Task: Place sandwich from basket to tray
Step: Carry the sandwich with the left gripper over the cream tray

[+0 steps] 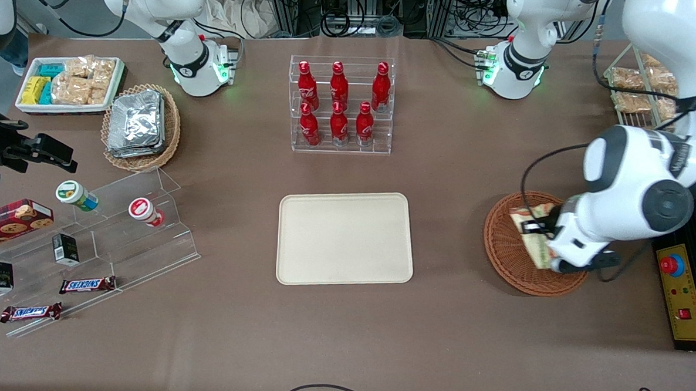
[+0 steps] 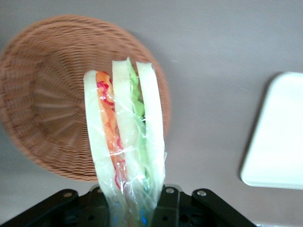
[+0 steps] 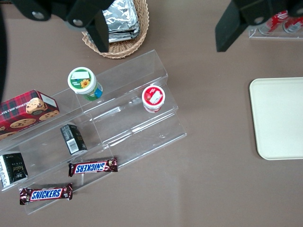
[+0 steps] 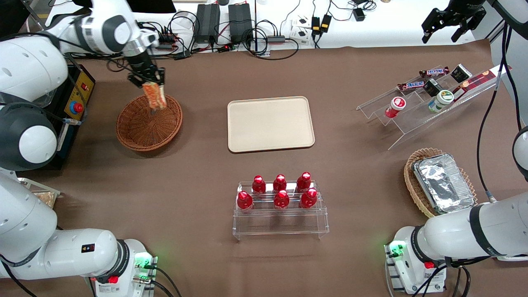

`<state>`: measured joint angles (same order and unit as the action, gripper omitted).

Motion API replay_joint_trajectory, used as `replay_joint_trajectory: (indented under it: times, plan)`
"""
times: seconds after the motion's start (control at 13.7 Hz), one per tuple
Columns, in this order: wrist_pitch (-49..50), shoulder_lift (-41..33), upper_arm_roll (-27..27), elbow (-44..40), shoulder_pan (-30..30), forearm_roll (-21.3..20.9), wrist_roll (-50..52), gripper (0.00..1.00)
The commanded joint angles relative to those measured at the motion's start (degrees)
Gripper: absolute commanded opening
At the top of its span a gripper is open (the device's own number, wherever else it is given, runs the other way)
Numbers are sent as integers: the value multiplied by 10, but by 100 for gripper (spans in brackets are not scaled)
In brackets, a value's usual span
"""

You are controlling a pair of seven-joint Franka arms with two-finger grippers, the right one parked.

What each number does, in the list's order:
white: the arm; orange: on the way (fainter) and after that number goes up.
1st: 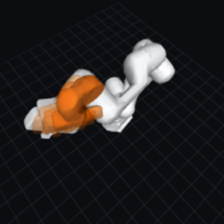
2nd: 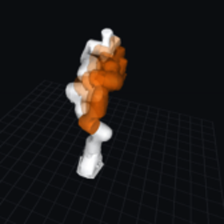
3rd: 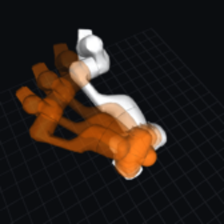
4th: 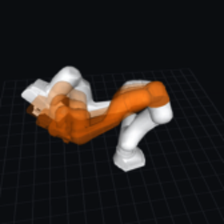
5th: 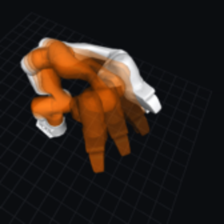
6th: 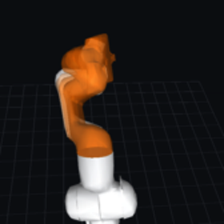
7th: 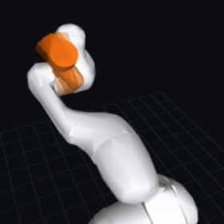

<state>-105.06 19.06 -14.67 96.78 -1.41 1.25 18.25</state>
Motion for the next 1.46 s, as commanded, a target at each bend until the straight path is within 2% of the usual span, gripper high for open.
replay_joint_trajectory:
  times: [0.0, 0.44, 0.59, 0.88, 1.24, 1.39]
  plan:
    - [5, 43, -6, -62, 56, 2, 26, 26]
    - [-8, 144, -7, -143, 160, 6, 135, 26]
    - [-26, 170, -8, -154, 181, 43, 139, 26]
    - [-89, 222, -7, -153, 215, 52, 140, 28]
    - [-120, 268, -7, -152, 223, 48, 133, 30]
    - [-120, 272, -7, -151, 224, 45, 130, 35]
